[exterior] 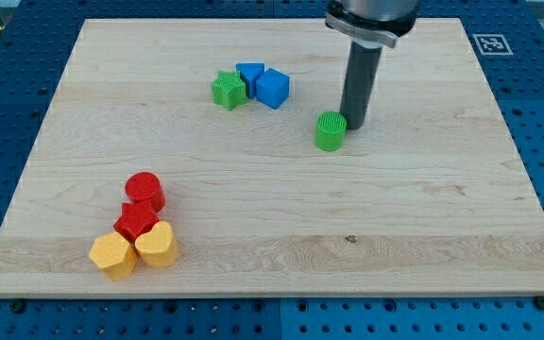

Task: Push the green circle to the right of the blue cube

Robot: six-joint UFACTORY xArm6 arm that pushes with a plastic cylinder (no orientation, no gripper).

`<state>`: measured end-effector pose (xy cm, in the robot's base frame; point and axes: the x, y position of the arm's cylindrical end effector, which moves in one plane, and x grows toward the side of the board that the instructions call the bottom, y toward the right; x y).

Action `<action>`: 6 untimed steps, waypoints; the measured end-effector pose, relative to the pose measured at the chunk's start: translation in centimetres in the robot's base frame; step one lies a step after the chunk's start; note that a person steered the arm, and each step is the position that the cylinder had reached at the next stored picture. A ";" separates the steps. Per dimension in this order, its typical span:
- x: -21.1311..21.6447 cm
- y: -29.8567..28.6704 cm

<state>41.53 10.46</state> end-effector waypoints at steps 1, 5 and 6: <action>0.7 0.2; 0.0 -5.6; 0.1 -5.6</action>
